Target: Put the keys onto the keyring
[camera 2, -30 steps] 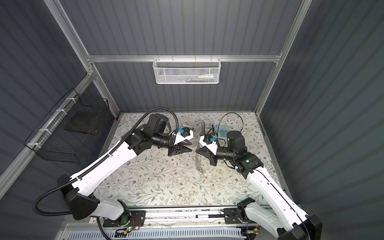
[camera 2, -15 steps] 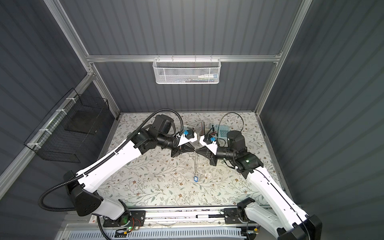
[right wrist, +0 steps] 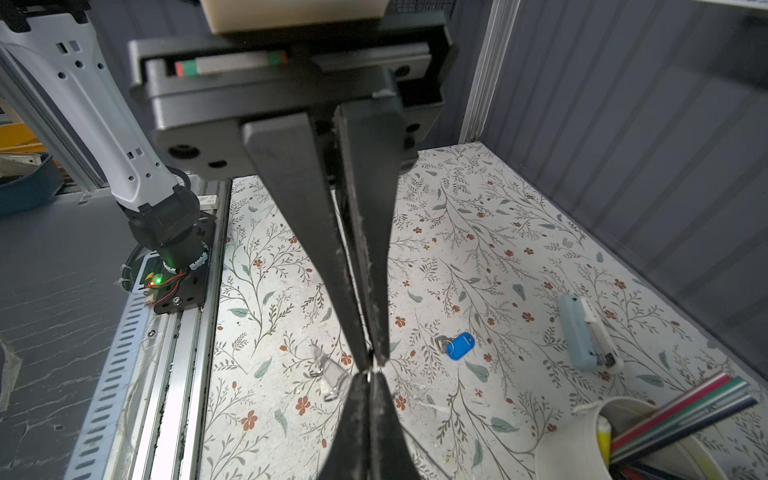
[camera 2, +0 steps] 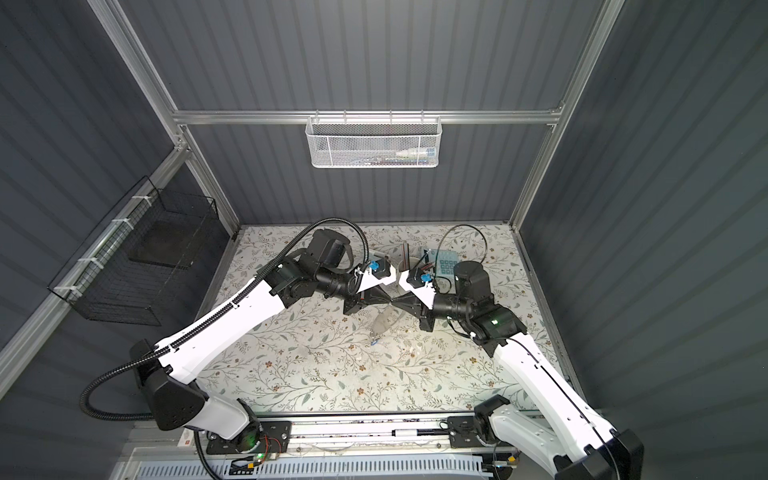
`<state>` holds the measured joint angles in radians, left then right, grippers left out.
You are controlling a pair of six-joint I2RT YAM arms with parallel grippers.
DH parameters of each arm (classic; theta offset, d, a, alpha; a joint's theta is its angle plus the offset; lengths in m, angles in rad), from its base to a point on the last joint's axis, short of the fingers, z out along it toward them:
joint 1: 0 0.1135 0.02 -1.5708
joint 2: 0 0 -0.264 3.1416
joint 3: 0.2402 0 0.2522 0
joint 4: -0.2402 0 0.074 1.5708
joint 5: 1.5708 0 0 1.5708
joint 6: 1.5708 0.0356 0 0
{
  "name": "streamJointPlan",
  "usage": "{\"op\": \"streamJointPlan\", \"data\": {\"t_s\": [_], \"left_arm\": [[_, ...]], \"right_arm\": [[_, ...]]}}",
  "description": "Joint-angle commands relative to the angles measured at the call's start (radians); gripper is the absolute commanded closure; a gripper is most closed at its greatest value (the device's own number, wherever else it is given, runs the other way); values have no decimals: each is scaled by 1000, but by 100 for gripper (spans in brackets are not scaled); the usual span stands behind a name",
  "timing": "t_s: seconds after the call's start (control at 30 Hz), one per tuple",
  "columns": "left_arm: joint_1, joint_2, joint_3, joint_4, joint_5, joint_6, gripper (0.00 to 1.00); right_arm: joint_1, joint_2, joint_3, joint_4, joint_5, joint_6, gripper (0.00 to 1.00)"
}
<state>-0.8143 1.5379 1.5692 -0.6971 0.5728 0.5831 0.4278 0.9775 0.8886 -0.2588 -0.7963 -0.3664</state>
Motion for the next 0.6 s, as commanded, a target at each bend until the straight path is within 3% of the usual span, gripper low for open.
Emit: {"op": "streamJointPlan", "data": {"t_s": [0.0, 0.17, 0.33, 0.57], "left_arm": [[-8, 24, 21, -19, -2, 3, 100], [-8, -9, -27, 64, -32, -50, 100], [-8, -97, -147, 263, -59, -145, 100], [-7, -148, -253, 381, -57, -232, 100]], "right_arm": [[6, -5, 22, 40, -37, 9, 100], [6, -9, 13, 54, -26, 20, 100], [2, -28, -20, 79, -13, 42, 100], [-2, -64, -54, 115, 15, 78, 83]]}}
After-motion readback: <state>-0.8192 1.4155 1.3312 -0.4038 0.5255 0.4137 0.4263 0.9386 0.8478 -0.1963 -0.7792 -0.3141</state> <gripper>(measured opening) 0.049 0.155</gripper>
